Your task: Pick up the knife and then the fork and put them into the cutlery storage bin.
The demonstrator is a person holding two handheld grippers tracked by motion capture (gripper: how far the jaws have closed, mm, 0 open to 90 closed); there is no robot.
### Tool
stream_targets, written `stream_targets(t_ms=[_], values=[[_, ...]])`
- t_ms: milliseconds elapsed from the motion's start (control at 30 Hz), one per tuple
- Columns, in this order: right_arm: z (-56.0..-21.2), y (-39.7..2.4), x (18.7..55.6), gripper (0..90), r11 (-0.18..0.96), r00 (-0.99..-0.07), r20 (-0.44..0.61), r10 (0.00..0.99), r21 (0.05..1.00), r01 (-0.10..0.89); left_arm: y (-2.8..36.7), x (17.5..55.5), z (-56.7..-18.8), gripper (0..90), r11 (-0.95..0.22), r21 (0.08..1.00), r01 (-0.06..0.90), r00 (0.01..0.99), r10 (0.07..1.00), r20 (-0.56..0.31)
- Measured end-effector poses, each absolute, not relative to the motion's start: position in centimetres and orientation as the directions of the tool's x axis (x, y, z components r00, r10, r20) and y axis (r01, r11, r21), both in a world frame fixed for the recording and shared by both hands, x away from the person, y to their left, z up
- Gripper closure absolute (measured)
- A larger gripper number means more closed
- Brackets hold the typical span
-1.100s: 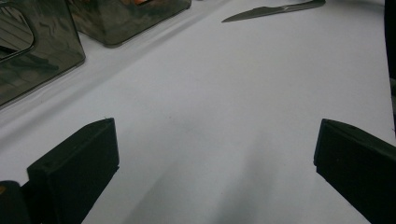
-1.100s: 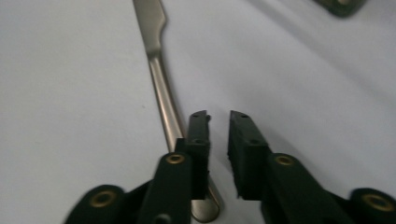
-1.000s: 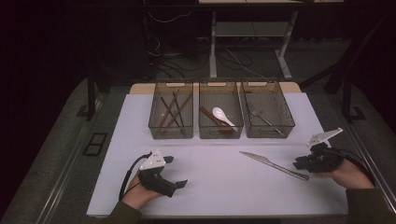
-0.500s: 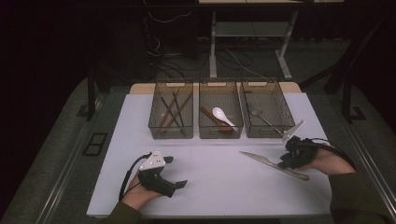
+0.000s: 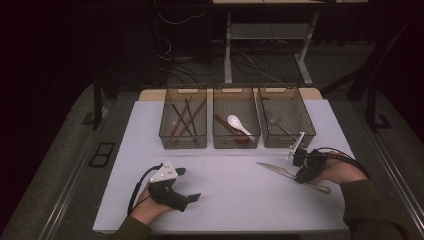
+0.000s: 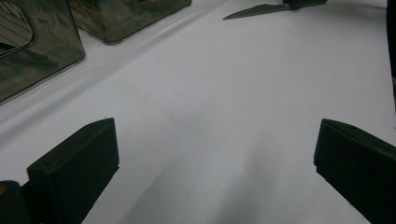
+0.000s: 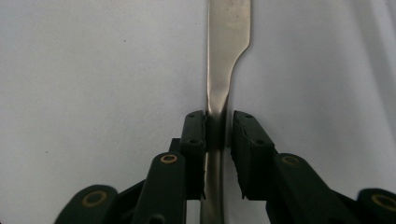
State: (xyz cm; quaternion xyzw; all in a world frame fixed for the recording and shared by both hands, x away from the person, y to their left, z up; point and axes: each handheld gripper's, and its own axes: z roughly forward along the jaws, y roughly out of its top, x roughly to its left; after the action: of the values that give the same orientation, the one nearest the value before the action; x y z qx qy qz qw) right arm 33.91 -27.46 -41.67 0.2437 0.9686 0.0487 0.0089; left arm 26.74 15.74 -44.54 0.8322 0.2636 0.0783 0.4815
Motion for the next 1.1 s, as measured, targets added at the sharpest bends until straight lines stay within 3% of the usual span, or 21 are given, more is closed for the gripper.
stream_targets(t_ms=[333,667,1100], values=[[-41.9,-26.5,33.7,79.0,0.899,-0.898,-0.035,0.438,0.045,0.437,15.7,26.7,-44.5,0.0,-0.398,0.844,0.36,0.85,0.512,-0.122],[-41.7,-27.6,33.7,79.6,0.889,-0.895,-0.013,0.446,0.118,0.442,15.7,26.7,-44.5,0.0,-0.396,0.844,0.36,0.851,0.511,-0.123],[-40.0,-30.0,33.3,79.5,0.789,-0.86,0.036,0.509,0.38,0.483,15.8,26.8,-44.5,0.0,-0.394,0.844,0.363,0.849,0.514,-0.125]])
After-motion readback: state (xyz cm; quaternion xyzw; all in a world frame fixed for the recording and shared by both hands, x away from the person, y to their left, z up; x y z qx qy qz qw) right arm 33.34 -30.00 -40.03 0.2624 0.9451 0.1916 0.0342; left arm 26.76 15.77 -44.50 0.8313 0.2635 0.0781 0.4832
